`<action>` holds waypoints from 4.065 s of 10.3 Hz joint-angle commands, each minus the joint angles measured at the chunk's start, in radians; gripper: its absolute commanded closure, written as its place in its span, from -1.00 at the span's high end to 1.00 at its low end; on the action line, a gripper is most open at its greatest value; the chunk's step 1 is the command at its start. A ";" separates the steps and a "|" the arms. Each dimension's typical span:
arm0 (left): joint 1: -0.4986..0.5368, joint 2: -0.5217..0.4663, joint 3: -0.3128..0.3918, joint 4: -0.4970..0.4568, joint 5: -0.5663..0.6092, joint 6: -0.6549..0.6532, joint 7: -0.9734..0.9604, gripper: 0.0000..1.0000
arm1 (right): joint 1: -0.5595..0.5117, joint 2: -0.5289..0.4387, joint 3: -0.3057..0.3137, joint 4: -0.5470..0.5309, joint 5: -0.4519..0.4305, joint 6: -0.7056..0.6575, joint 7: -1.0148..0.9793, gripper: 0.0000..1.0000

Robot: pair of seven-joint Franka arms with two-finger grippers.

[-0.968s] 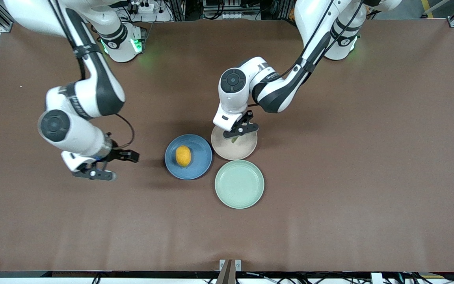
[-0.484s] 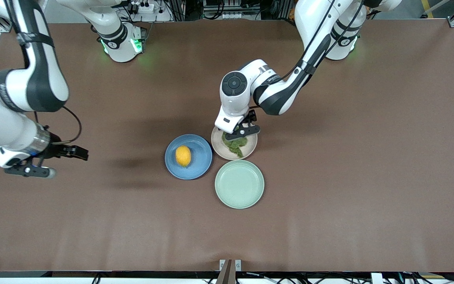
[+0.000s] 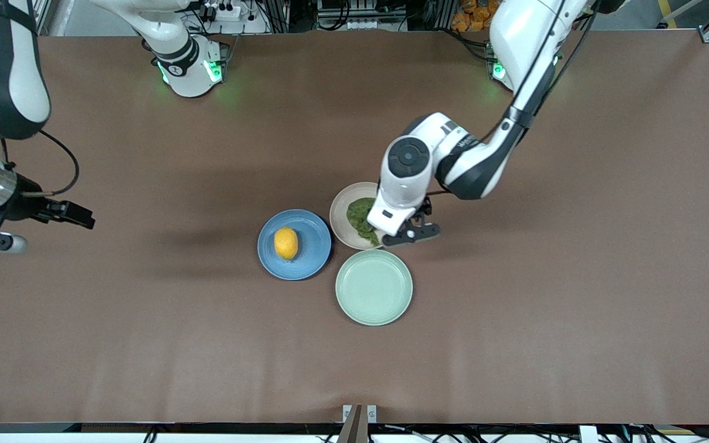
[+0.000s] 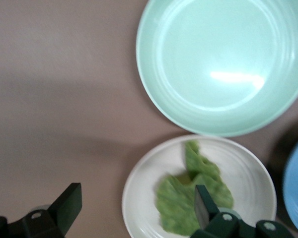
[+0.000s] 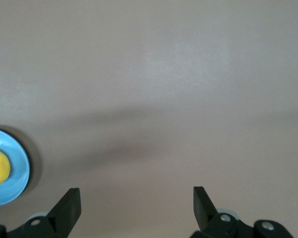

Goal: Place lemon and lettuce in plates

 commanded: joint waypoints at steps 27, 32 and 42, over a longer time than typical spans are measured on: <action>0.382 -0.533 0.126 -0.234 -0.217 -0.210 0.823 1.00 | 0.079 -0.090 -0.060 0.220 0.019 -0.307 -0.009 1.00; 0.380 -0.542 0.119 -0.019 -0.148 -0.384 0.836 1.00 | 0.082 -0.090 -0.056 0.220 0.019 -0.319 -0.009 1.00; 0.400 -0.608 0.120 0.090 -0.140 -0.595 0.837 1.00 | 0.082 -0.090 -0.056 0.221 0.019 -0.333 -0.011 1.00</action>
